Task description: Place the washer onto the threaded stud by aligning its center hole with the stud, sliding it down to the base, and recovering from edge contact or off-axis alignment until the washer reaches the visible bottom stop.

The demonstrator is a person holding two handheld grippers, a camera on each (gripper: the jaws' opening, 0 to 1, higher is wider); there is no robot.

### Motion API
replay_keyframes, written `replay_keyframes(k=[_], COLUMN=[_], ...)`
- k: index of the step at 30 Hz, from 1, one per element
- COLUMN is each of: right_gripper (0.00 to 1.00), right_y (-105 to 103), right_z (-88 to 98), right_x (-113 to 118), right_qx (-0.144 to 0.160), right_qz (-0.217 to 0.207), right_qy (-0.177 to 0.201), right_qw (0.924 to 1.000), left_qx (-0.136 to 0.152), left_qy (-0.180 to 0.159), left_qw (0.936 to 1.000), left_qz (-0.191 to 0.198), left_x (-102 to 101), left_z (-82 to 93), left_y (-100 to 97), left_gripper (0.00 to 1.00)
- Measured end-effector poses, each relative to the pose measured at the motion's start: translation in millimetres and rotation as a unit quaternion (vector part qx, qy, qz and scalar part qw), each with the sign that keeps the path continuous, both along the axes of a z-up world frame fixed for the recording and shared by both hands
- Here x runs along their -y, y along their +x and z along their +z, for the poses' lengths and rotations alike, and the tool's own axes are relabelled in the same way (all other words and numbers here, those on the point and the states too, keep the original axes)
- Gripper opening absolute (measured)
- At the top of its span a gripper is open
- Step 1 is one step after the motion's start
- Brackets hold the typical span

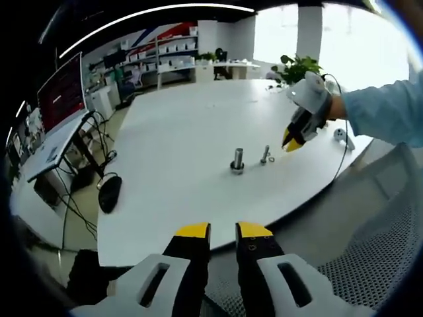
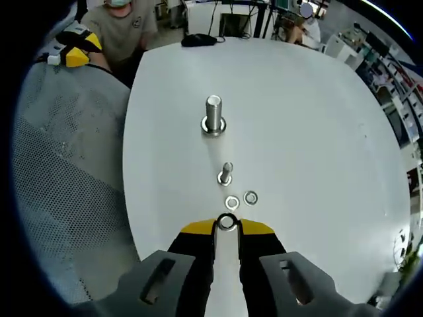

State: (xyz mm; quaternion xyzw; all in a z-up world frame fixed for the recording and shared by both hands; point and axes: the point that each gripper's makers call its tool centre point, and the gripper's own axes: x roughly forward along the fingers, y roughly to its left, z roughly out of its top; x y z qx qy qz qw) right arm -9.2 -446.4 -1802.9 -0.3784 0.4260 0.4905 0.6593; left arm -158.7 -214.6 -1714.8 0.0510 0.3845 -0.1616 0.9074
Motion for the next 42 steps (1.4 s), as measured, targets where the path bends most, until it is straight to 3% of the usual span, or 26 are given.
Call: replay_keyframes(k=[4, 21, 26, 42], right_gripper=[0.14, 0.14, 0.14, 0.14], right_y=[-2.0, 2.1, 0.3, 3.6], right_z=[5.4, 26.8, 34.9, 35.5], right_x=[1.7, 1.1, -4.9, -14.3], right_qx=[0.004, 0.022, 0.028, 0.027], right_qz=[-0.002, -0.021, -0.013, -0.008], right_qy=[0.002, 0.028, 0.04, 0.047], right_qw=[1.0, 0.9992, 0.9987, 0.9985], left_qx=[-0.022, -0.049, -0.046, -0.056], left_qy=[0.001, -0.004, -0.002, 0.004], left_qw=[0.9998, 0.9988, 0.9989, 0.9984], left_qz=[-0.004, -0.001, -0.005, 0.0], left_x=[1.5, 2.3, 2.9, 0.6], left_z=[-5.0, -11.1, -10.5, -13.4], left_y=[-5.1, -11.0, -11.0, -13.0], left_gripper=[0.12, 0.1, 0.09, 0.08])
